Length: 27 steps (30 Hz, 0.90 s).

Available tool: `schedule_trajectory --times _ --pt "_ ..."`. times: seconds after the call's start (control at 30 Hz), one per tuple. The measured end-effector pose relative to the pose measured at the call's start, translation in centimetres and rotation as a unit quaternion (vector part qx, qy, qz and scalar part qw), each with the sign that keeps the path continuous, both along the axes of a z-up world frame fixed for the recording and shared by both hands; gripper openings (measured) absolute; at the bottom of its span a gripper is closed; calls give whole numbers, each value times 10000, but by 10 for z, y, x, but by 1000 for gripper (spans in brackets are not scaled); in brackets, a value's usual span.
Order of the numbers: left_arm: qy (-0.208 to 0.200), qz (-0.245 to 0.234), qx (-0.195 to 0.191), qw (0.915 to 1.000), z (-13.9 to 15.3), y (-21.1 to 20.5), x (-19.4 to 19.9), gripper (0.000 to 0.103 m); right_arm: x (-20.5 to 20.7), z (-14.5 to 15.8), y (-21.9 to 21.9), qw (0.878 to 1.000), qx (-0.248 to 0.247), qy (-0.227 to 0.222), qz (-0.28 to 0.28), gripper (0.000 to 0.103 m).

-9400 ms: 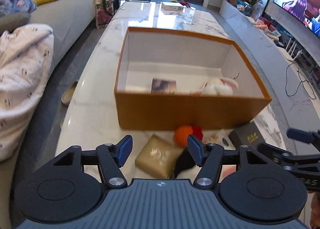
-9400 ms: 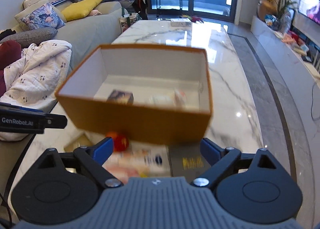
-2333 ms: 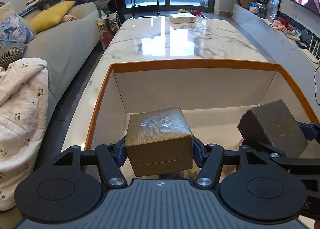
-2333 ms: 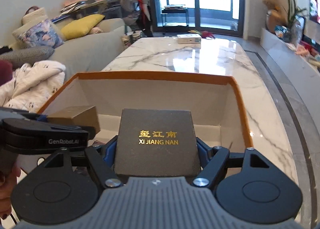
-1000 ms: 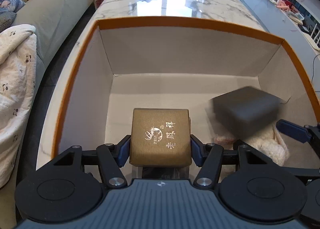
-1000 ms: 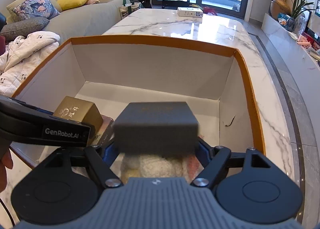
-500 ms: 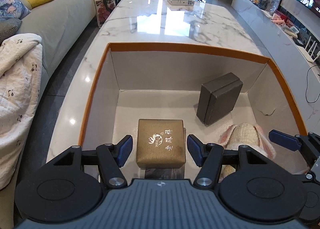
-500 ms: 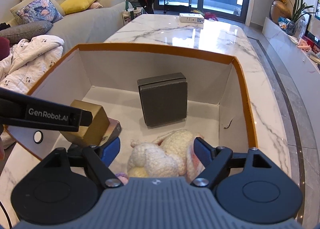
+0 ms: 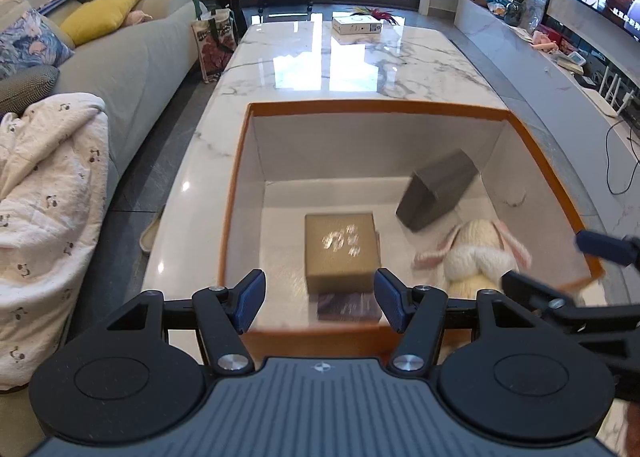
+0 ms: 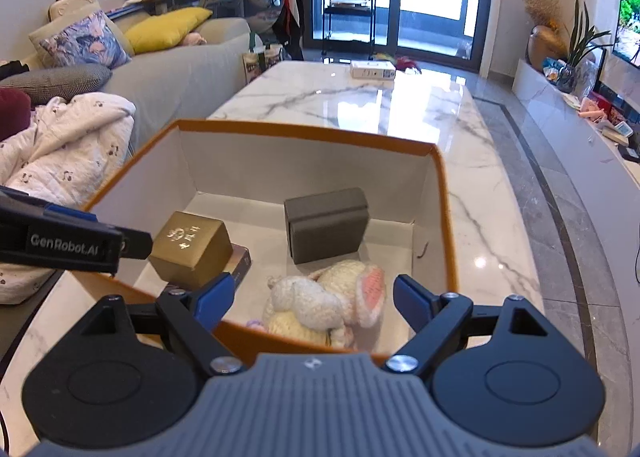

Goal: Organize objects
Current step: 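Withdraw both tools and move the left tool toward the pink card wallet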

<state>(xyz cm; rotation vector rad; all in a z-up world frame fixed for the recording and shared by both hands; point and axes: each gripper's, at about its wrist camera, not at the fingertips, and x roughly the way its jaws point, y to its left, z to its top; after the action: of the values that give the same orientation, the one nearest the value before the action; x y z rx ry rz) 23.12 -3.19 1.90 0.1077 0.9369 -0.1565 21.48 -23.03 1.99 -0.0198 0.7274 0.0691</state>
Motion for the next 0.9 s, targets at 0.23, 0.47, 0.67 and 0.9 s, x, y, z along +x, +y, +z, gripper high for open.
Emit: schedule_trajectory --times 0.23,0.47,0.67,0.9 --pt "-214 -47 85 9997 5 13 -42 77 -47 17 4 9996 -48 -166 207 90" --pt "-408 -88 40 9991 4 26 -97 77 -100 22 6 9990 110 -314 310 92" --pt "-108 -255 141 9995 -20 33 -144 77 -155 8 0 9977 569 -310 180 92" --pt "256 -799 240 9962 -44 40 -195 77 -200 3 -10 9970 696 -338 -13 94"
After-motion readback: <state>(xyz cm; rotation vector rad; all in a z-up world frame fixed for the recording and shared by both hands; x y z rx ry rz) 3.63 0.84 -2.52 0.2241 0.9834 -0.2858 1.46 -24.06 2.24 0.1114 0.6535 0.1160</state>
